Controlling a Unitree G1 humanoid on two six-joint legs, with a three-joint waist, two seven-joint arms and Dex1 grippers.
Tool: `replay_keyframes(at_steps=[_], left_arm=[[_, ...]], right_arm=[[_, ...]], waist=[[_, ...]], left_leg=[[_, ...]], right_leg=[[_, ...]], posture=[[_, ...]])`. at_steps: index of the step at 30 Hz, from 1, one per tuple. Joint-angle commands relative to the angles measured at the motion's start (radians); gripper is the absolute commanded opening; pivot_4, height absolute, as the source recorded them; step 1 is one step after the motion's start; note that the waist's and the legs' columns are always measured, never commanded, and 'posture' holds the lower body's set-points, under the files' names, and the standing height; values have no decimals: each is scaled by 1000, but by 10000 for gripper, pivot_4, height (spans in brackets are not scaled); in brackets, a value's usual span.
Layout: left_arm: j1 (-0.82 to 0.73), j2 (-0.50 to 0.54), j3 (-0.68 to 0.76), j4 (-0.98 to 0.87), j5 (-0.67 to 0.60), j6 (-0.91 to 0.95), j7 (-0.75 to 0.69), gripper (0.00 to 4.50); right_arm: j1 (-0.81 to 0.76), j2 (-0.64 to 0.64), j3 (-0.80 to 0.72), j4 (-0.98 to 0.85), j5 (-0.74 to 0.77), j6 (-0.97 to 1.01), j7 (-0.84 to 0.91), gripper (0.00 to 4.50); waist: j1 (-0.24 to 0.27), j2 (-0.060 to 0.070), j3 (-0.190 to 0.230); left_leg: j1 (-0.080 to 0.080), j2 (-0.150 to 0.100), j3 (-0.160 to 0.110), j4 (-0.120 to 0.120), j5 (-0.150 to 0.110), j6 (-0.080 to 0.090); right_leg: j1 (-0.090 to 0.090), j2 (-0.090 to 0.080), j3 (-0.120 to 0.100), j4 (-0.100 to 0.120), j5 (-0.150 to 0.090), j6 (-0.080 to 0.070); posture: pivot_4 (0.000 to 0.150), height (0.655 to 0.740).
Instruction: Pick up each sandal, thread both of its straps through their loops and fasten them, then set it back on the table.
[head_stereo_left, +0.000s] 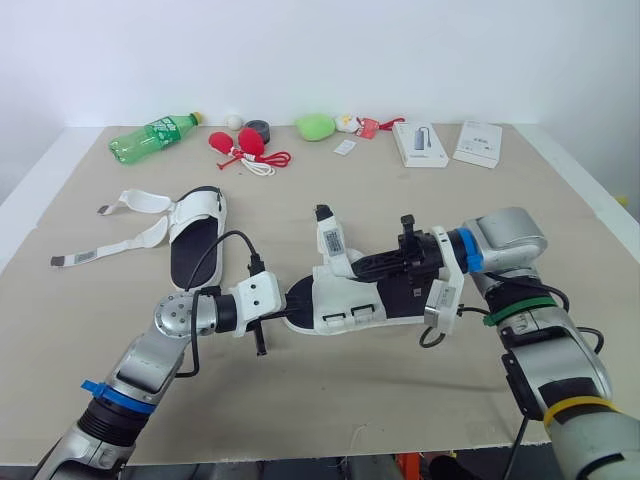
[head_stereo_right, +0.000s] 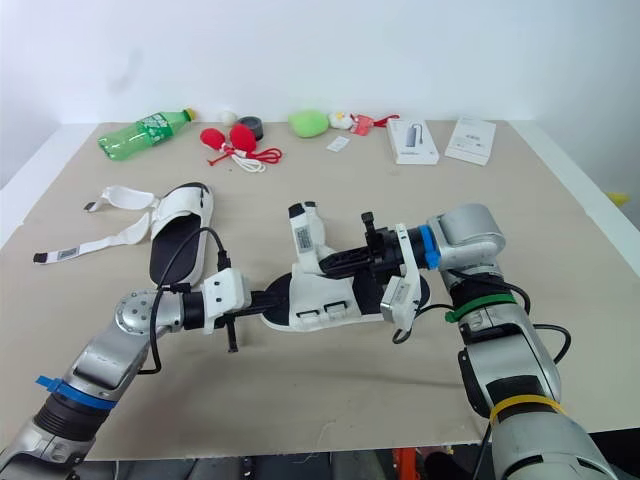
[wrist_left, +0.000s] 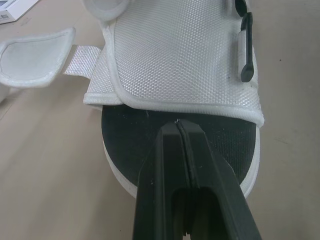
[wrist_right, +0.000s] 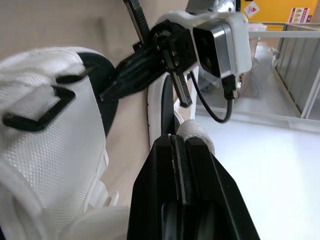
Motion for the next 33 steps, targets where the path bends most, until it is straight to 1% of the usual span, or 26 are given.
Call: replay_keyframes(at_steps=[1, 6, 8, 9, 11, 12, 16, 18, 20, 21, 23, 24, 25, 26, 28, 29, 32, 33], left_arm=[[-13, 5, -1, -7, 4, -7, -4, 0], [-11, 5, -2, -7, 6, -7, -4, 0], [-10, 5, -3, -9, 7, -8, -3, 0], [-9, 6, -3, -9, 7, -8, -4, 0], [-5, 8, -4, -12, 7, -8, -4, 0], [-3, 9, -5, -13, 8, -9, -5, 0], [1, 10, -9, -14, 10, -13, -5, 0], [0, 9, -12, -10, 12, -16, -7, 0], [0, 11, -12, -7, 12, -19, -9, 0], [0, 12, -12, -3, 12, -22, -12, 0], [-1, 14, -11, 3, 12, -26, -16, 0], [-2, 14, -11, 6, 13, -28, -17, 0], [-4, 15, -10, 8, 12, -30, -18, 0], [-6, 14, -11, 11, 13, -30, -19, 0], [-9, 14, -12, 15, 13, -32, -21, 0], [-10, 14, -12, 17, 12, -33, -22, 0], [-11, 14, -9, 24, 12, -36, -27, 0], [-10, 14, -8, 26, 11, -36, -28, 0]], right_arm=[[-49, 11, -69, -20, -43, -11, 26, 395], [-63, 22, -115, -31, -148, -11, -46, 395], [-59, 17, -109, -17, -180, -11, -81, 395], [-59, 9, -85, 21, -204, -11, -111, 395], [-52, -9, -17, 57, -187, -11, -150, 395], [-51, -17, 0, 64, -202, -11, -171, 395], [-52, -61, 149, 145, -191, -11, -253, 395], [-47, -79, 190, 163, -181, -11, -282, 6903], [-33, -117, 274, 144, -132, -11, -307, 13743], [-32, -152, 357, 135, -77, 1, -325, 19803], [-37, -191, 445, 125, -17, 6, -369, 24114], [-23, -198, 462, 97, 68, 92, -302, 26805], [-16, -208, 480, 73, 130, 147, -260, 33182], [-4, -216, 485, 44, 199, 216, -201, 35856], [31, -224, 436, -29, 336, 430, -82, 35856], [46, -238, 408, -82, 395, 573, -42, 35856], [67, -310, 348, -268, 486, 996, -50, 35856], [67, -335, 337, -335, 508, 1138, -86, 35856]], waist=[[0, 0, 0], [1, 0, 0], [2, 0, 0], [3, 0, 0], [2, 0, 0], [2, 0, 0], [2, 0, 0], [2, 0, 0], [2, 0, 0], [2, 0, 0], [2, 0, 0], [2, 0, 0], [1, 0, 0], [1, 0, 0], [2, 0, 0], [3, 0, 0], [5, 0, 0], [6, 0, 0]], left_leg=[[0, 0, 0, 0, 0, 0], [0, 0, 0, 0, 0, 0], [0, 0, 0, 0, 0, 0], [0, 0, 0, 0, 0, 0], [0, 0, 0, 0, 0, 0], [0, 0, 0, 0, 0, 0], [0, 0, 1, 0, 0, 0], [0, 0, 1, 0, 0, 0], [1, 0, 0, 0, 0, 0], [0, 0, 0, -1, 0, 0], [0, 0, 1, -1, 0, 0], [0, 0, 0, -1, 0, 0], [1, 0, 1, -1, 0, 0], [1, 0, 0, -1, 0, 0], [1, 0, 0, -1, 0, 0], [1, 1, 0, -1, 0, 0], [0, 1, 0, -1, 0, 0], [0, 1, 0, -1, 0, 0]], right_leg=[[0, 0, 0, 0, 0, 0], [0, 0, 0, 0, 0, 0], [0, 0, 0, 0, 0, 0], [0, 0, 0, 0, 0, 0], [0, 0, 0, 0, 0, 0], [0, 0, 0, 0, 0, 0], [0, 0, 0, 0, 0, -1], [0, 0, 0, 0, 0, -1], [0, 0, 0, 0, 0, -1], [0, 0, 0, 0, -1, -1], [0, 0, 0, 0, -1, -1], [0, 0, 0, 0, -1, -1], [0, -1, 0, 0, -1, -1], [0, 0, 0, 0, -1, -1], [0, 0, 0, 0, -1, -2], [0, 0, 0, 0, -1, -2], [0, 0, 0, 0, -1, -1], [0, 0, 0, 0, -1, -1]], posture=[[1500, 7400], [1500, 7400], [1500, 7400], [1500, 7400], [1500, 7400], [1500, 7400], [1500, 7400], [1500, 7400], [1500, 7400], [1500, 7400], [1500, 7400], [1500, 7400], [1500, 7400], [1500, 7400], [1500, 7400], [1500, 7400], [1500, 7400], [1500, 7400]])
